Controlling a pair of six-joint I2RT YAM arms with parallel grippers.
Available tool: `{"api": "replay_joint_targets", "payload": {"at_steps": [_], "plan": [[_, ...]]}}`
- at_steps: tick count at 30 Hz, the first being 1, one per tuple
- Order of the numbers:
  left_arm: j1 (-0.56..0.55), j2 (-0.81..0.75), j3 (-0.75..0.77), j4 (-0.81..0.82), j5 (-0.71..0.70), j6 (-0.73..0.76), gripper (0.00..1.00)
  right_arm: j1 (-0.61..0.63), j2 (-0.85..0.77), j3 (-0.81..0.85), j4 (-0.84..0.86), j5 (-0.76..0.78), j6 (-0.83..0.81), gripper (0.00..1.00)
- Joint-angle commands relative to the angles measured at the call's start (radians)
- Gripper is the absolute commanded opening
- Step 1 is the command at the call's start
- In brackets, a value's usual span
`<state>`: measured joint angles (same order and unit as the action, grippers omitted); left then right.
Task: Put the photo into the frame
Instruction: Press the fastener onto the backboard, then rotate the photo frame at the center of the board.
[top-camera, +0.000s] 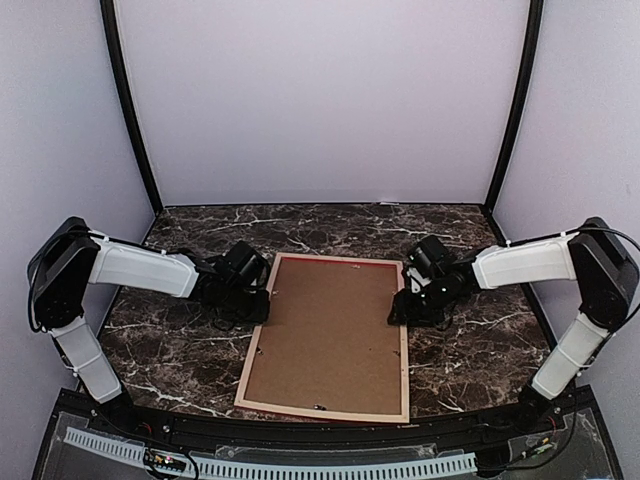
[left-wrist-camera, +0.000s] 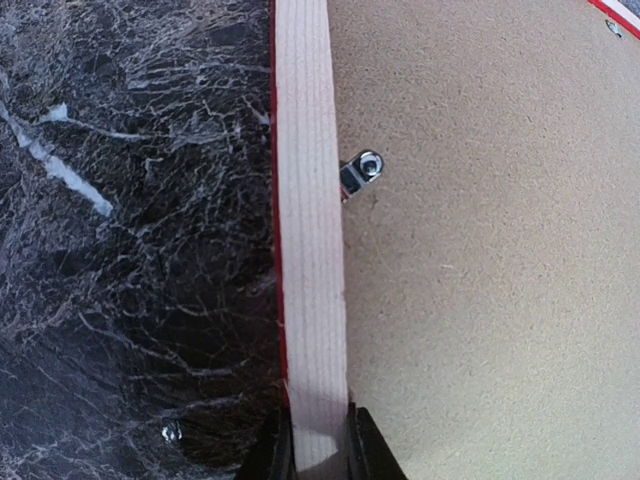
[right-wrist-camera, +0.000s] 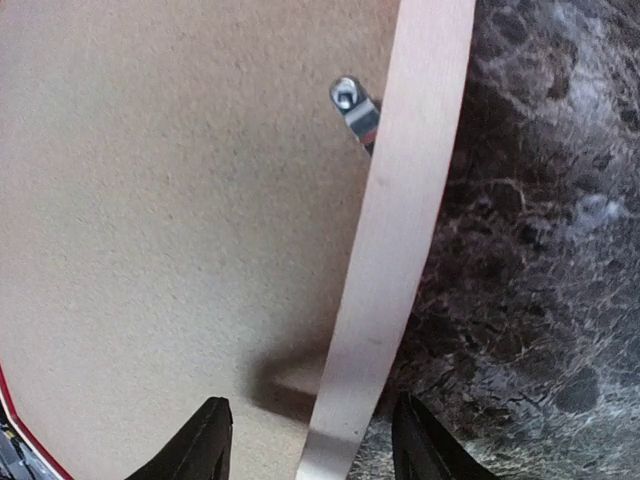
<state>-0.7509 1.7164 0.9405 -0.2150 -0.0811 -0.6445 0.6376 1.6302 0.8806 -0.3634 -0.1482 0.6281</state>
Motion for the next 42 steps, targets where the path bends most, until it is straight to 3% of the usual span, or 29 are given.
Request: {"api": "replay_joint_targets", "payload": {"at_steps": [1, 5, 8, 13, 19, 23, 30, 38, 42], "plan": [[-0.016, -0.019, -0.023, 0.010, 0.052, -0.010, 0.15, 0.039, -0.008, -0.043, -0.003, 0.077, 0.073, 0.52], [-0.015, -0.032, -0.030, 0.020, 0.056, -0.014, 0.16, 0.047, 0.010, -0.048, -0.005, 0.101, 0.067, 0.43], [-0.015, -0.055, -0.047, 0.043, 0.073, -0.016, 0.23, 0.046, 0.021, -0.023, -0.028, 0.129, 0.039, 0.33], [-0.013, -0.109, -0.067, 0.073, 0.072, -0.010, 0.55, 0.040, 0.047, 0.031, -0.073, 0.185, -0.047, 0.17], [-0.008, -0.179, -0.036, 0.034, 0.039, 0.076, 0.72, 0.006, 0.079, 0.092, -0.118, 0.185, -0.219, 0.07], [0.012, -0.203, -0.008, 0.013, 0.038, 0.146, 0.78, -0.023, 0.116, 0.160, -0.168, 0.178, -0.365, 0.05], [0.086, -0.154, 0.074, -0.030, 0.161, 0.277, 0.82, -0.036, 0.187, 0.264, -0.196, 0.077, -0.556, 0.03], [0.129, 0.027, 0.291, -0.142, 0.200, 0.492, 0.82, -0.055, 0.324, 0.434, -0.258, -0.014, -0.762, 0.01], [0.138, 0.133, 0.393, -0.212, 0.177, 0.567, 0.82, -0.076, 0.386, 0.503, -0.277, -0.071, -0.808, 0.08]]}}
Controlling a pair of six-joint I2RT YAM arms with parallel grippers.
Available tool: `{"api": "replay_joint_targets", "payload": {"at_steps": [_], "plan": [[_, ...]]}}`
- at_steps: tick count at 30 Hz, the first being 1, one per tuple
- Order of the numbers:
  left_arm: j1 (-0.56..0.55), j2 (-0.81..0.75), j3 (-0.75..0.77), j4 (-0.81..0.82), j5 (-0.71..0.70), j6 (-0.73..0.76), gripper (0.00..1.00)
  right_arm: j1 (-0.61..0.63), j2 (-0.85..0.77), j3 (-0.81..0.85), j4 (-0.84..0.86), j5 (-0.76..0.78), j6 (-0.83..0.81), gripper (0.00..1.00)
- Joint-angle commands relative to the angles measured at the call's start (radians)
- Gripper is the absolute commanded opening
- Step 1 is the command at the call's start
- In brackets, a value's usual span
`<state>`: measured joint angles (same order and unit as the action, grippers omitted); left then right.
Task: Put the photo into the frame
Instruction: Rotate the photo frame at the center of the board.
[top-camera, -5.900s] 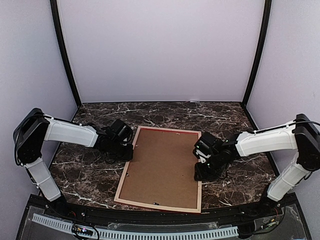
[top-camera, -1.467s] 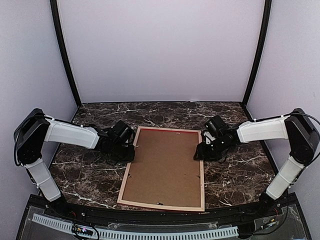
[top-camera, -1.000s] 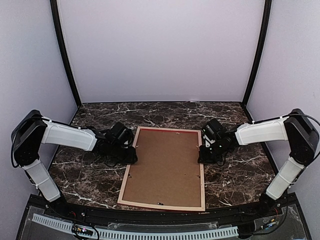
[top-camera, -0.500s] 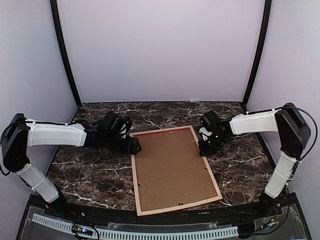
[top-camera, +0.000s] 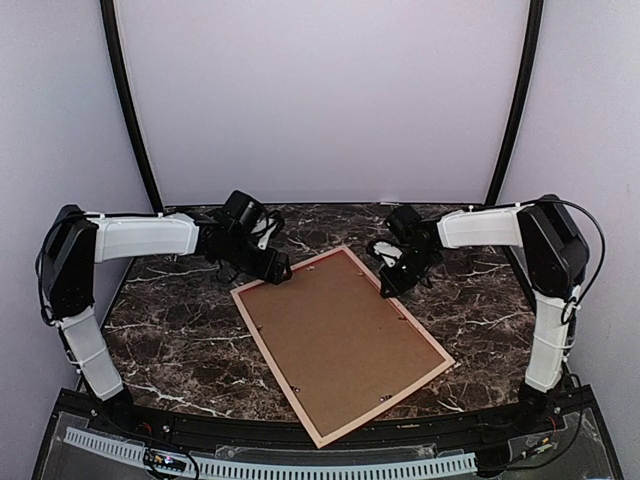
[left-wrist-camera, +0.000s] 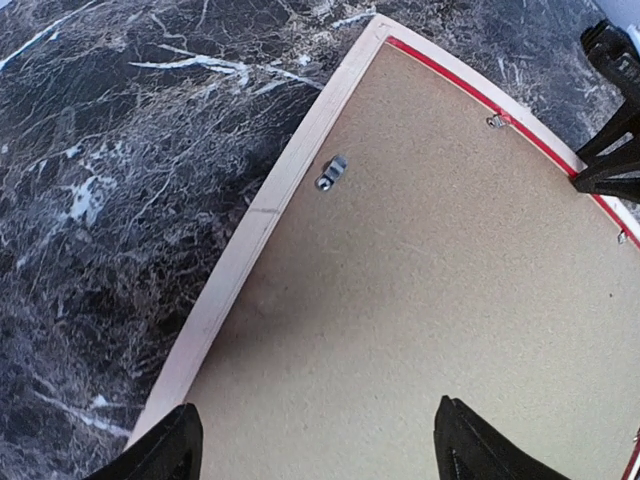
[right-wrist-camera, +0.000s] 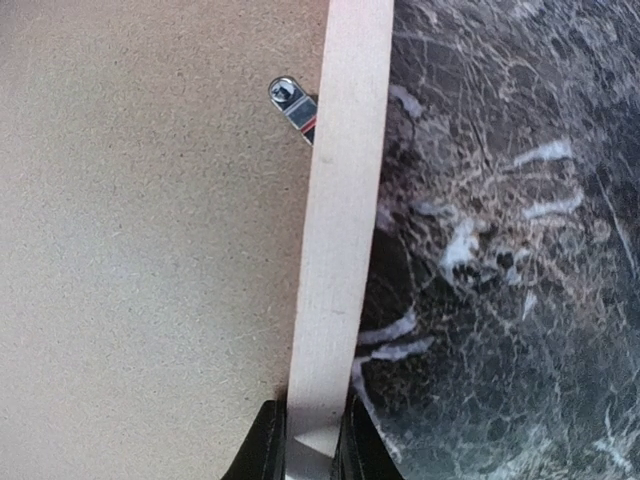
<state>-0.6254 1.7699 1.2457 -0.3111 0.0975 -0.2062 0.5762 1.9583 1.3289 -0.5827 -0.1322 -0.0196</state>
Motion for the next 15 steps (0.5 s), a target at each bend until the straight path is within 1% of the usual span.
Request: {"api": "replay_joint_targets", "payload": {"at_steps": [1, 2, 5, 8, 11, 15], "plan": [[0.016, 0.096, 0.104, -0.126, -0.011, 0.135, 0.82, -0.017, 0.069, 0.069, -0.060, -0.090, -0.165, 0.12], [0.026, 0.127, 0.132, -0.142, -0.020, 0.144, 0.82, -0.019, 0.077, 0.079, -0.061, -0.088, -0.166, 0.15], [0.048, 0.176, 0.172, -0.141, -0.015, 0.165, 0.82, -0.028, 0.079, 0.088, -0.052, -0.084, -0.162, 0.31], [0.076, 0.233, 0.214, -0.133, 0.024, 0.193, 0.82, -0.038, 0.050, 0.070, -0.023, -0.089, -0.140, 0.41], [0.091, 0.282, 0.263, -0.149, 0.041, 0.225, 0.80, -0.046, 0.011, 0.047, -0.006, -0.081, -0.107, 0.46], [0.106, 0.347, 0.302, -0.164, 0.037, 0.251, 0.74, -0.053, -0.050, 0.011, 0.009, -0.076, -0.062, 0.48]]}}
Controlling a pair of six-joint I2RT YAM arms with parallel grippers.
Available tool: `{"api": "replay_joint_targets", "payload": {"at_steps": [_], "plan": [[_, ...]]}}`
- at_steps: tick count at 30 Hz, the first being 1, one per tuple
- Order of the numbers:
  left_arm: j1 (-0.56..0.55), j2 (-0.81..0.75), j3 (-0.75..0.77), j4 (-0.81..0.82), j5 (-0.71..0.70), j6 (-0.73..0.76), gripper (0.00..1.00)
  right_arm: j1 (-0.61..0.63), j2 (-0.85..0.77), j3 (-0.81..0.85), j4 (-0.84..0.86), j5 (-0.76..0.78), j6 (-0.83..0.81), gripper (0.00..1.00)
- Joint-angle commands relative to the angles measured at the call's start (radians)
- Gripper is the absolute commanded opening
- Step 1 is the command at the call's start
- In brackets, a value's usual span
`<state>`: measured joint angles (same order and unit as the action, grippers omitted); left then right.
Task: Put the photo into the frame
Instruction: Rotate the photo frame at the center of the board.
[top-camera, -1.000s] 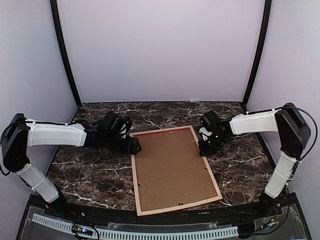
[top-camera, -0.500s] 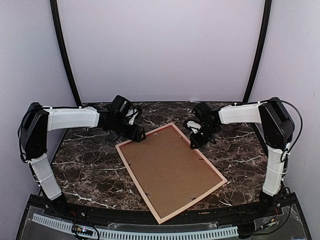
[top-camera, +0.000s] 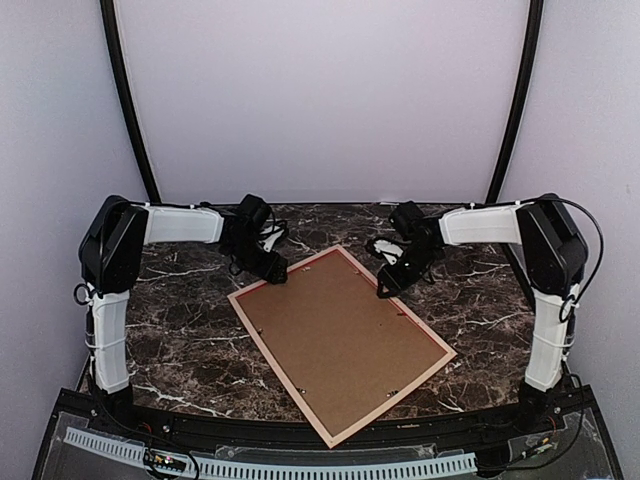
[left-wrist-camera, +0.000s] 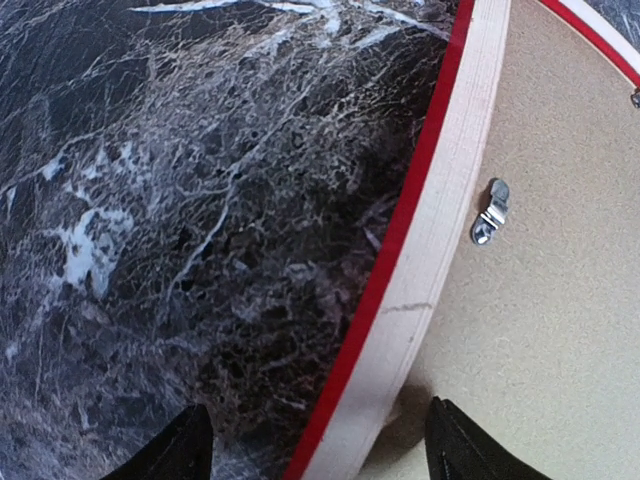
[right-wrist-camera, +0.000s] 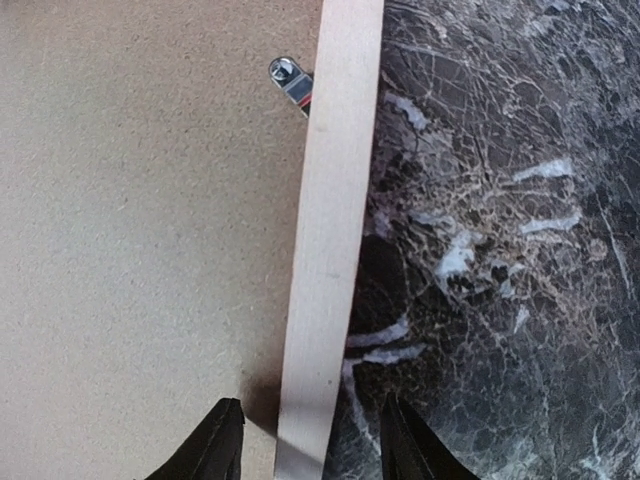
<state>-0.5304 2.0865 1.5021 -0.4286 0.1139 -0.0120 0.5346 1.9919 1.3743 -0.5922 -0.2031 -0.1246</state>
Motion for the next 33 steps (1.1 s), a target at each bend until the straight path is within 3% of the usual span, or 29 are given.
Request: {"api": "replay_joint_targets", "payload": {"at_steps": [1, 4, 7, 9, 15, 26, 33], "plan": [[0.014, 0.035, 0.048, -0.045, 0.030, 0.056, 0.71, -0.012, -0.099, -0.047, 0.022, -0.002, 0.058, 0.48], [0.021, 0.057, 0.058, -0.034, 0.046, 0.052, 0.63, -0.017, -0.155, -0.094, 0.017, 0.032, 0.118, 0.48], [0.021, 0.068, 0.060, -0.030, 0.049, 0.042, 0.46, -0.023, -0.217, -0.152, 0.005, 0.067, 0.194, 0.48], [0.023, 0.070, 0.056, -0.032, 0.037, 0.023, 0.39, -0.032, -0.258, -0.188, -0.004, 0.087, 0.250, 0.49], [0.026, 0.045, 0.019, -0.032, -0.005, -0.057, 0.28, -0.042, -0.357, -0.267, -0.056, 0.111, 0.371, 0.53], [0.078, -0.171, -0.319, 0.103, -0.034, -0.317, 0.25, -0.047, -0.506, -0.392, -0.057, 0.153, 0.567, 0.64], [0.072, -0.350, -0.627, 0.263, 0.019, -0.487, 0.26, -0.047, -0.546, -0.509, 0.020, 0.095, 0.671, 0.71]]}}
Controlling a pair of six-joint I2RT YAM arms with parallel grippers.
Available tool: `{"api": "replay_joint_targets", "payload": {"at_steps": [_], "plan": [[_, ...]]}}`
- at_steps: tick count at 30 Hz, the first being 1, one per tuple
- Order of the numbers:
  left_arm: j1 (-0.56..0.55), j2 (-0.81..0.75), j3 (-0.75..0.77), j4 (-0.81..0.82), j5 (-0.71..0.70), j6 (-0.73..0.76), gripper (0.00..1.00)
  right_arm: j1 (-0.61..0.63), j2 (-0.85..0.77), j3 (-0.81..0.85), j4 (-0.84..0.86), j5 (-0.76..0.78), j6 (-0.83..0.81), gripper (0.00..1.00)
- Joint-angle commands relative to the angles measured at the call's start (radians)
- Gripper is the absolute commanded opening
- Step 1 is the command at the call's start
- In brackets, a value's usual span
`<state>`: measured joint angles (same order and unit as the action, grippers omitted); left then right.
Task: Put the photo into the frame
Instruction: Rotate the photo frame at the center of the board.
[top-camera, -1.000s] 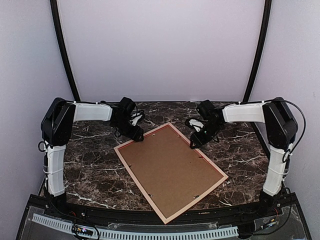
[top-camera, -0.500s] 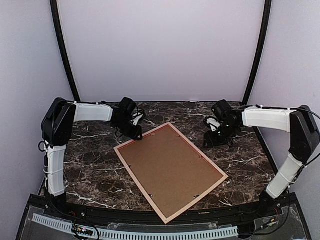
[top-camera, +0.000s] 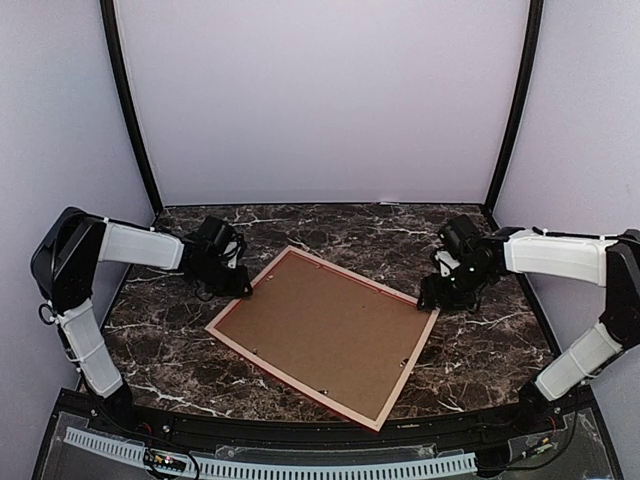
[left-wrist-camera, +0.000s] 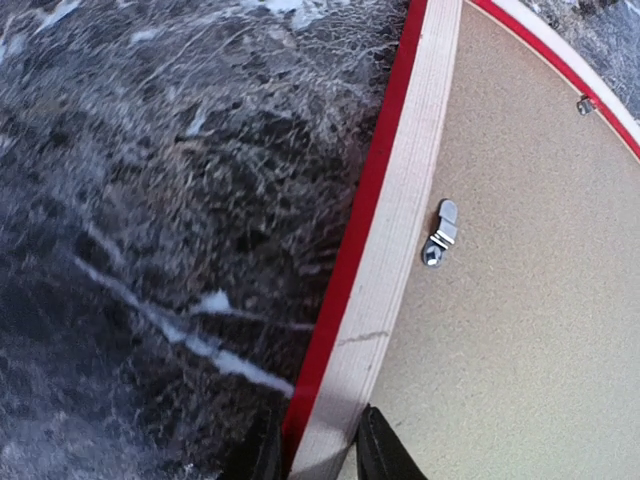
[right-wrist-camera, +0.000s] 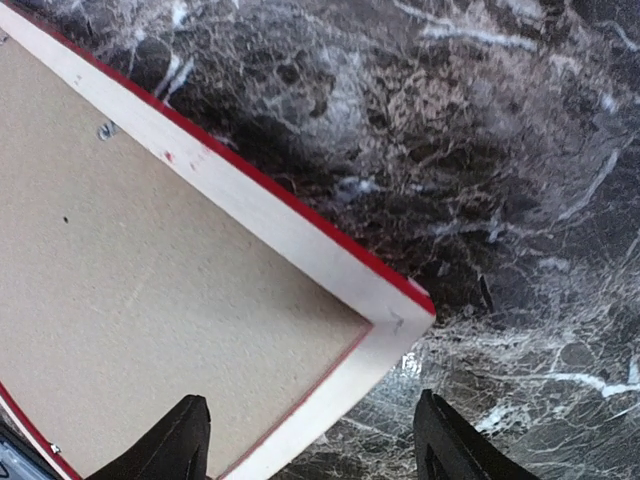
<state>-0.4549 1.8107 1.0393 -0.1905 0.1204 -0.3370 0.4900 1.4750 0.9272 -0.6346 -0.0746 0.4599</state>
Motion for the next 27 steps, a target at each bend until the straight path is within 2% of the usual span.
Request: {"api": "replay_joint_targets", "payload": {"at_steps": [1, 3, 8, 15, 20, 24, 26, 27], "plan": [[-0.006, -0.090, -0.189, 0.039, 0.015, -0.177, 0.26, -0.002, -0.031, -0.081, 0.082, -0.054, 0.100, 0.72], [-0.023, -0.154, -0.271, 0.075, 0.018, -0.216, 0.27, 0.001, -0.033, -0.113, 0.130, -0.087, 0.121, 0.73], [-0.121, -0.237, -0.348, 0.082, -0.015, -0.312, 0.32, 0.005, -0.018, -0.167, 0.179, -0.114, 0.155, 0.72], [-0.247, -0.340, -0.416, 0.083, -0.033, -0.420, 0.41, 0.005, 0.030, -0.182, 0.215, -0.116, 0.150, 0.57], [-0.302, -0.400, -0.439, 0.096, -0.006, -0.423, 0.48, -0.004, 0.130, -0.072, 0.222, -0.092, 0.072, 0.51], [-0.337, -0.465, -0.470, 0.118, 0.039, -0.417, 0.52, -0.012, 0.250, 0.066, 0.221, -0.091, -0.012, 0.54], [-0.352, -0.503, -0.492, 0.125, 0.047, -0.418, 0.60, -0.015, 0.304, 0.135, 0.194, -0.082, -0.045, 0.57], [-0.352, -0.516, -0.497, 0.122, 0.038, -0.420, 0.70, -0.015, 0.315, 0.162, 0.178, -0.071, -0.062, 0.59]]}}
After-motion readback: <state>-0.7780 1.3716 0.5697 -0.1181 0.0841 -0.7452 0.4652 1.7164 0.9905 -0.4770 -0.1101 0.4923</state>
